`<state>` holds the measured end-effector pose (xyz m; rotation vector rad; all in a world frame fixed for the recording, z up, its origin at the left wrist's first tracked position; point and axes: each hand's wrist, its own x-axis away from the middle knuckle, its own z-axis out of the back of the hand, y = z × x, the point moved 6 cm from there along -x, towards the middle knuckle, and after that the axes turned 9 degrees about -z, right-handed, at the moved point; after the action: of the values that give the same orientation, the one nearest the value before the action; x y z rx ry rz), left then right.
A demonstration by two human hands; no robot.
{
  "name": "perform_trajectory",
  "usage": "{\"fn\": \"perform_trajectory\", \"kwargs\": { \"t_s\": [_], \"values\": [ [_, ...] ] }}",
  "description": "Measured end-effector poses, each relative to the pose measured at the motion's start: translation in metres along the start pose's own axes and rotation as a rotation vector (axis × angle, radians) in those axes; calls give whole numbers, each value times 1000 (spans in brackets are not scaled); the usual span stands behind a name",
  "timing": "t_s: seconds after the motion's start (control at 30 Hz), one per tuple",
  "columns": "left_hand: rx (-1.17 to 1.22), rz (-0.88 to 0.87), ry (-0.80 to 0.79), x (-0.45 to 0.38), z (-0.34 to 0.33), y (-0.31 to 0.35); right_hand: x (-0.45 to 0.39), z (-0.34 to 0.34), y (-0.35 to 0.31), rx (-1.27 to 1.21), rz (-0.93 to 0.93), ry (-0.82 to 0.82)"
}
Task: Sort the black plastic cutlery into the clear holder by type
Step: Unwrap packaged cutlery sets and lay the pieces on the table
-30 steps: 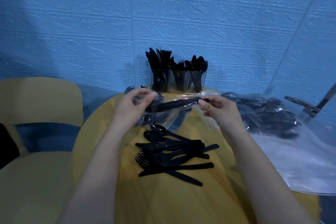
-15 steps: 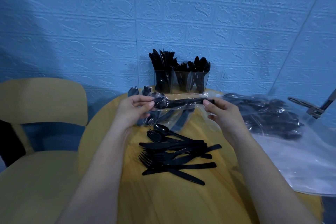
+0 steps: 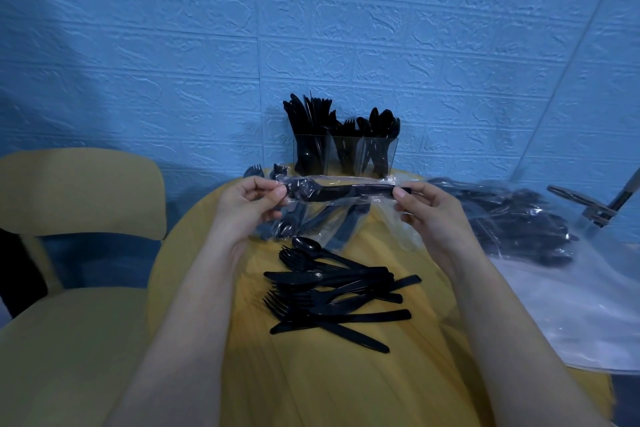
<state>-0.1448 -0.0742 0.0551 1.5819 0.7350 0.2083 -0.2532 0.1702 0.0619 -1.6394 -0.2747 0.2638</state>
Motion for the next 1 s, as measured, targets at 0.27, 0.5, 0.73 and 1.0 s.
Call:
{"fn": "perform_trajectory", "kwargs": {
  "t_s": [0.27, 0.5, 0.73, 1.0],
  "values": [
    [-94, -30, -40, 1, -4, 1, 3, -6, 3, 117, -21, -90],
    [-15, -49, 138, -2, 10, 1, 2, -2, 0, 36, -2, -23],
    [237, -115, 577, -3, 53, -2, 3, 28, -5, -142, -4, 162],
    [305, -101, 476, -4, 34, -3, 7, 1, 2, 131, -188, -132]
  ]
}}
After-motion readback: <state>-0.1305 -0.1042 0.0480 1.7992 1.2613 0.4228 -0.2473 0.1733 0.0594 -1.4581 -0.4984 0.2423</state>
